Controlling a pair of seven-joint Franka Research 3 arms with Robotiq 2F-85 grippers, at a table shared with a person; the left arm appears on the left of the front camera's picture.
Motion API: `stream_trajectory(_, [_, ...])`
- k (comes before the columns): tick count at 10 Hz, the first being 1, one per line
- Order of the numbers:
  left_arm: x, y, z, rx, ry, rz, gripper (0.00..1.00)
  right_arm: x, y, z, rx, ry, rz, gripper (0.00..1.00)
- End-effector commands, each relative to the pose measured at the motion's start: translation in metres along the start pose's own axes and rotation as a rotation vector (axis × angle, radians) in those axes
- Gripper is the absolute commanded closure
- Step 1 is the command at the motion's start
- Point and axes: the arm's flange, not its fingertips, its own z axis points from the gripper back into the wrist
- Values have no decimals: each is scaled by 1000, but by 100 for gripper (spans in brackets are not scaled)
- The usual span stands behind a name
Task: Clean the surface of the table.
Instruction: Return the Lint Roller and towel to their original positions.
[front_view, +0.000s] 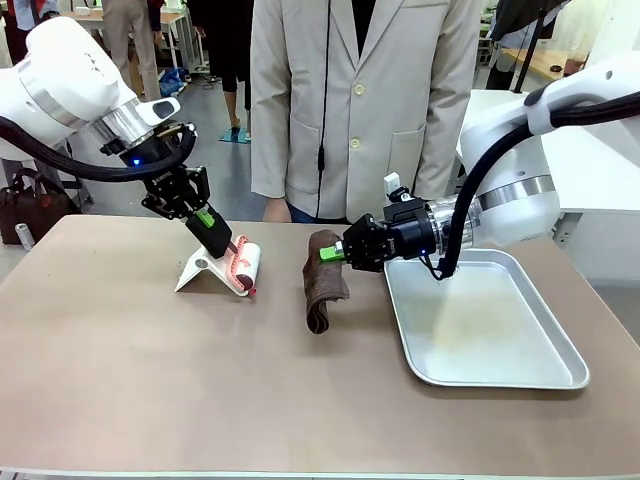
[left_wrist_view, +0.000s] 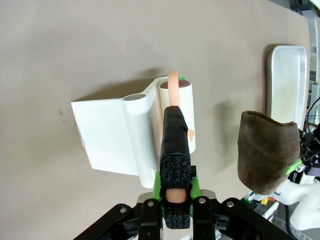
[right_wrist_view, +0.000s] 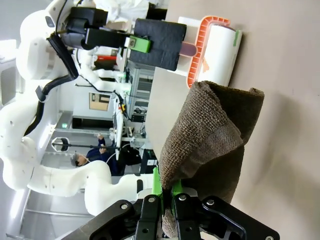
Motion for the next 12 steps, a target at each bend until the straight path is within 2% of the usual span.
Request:
stream_trajectory(1, [4,3,-1,49,10,14,78,6,3,2,29,-15,-2,93])
stream_trajectory(5, [-2,19,-2,9,-9,34,78,7,0,1,26,-17,4,93])
stream_trajectory(12, [-14,45,-1,-82,-22,39,78,22,-3,-23,-12,69,-17,93])
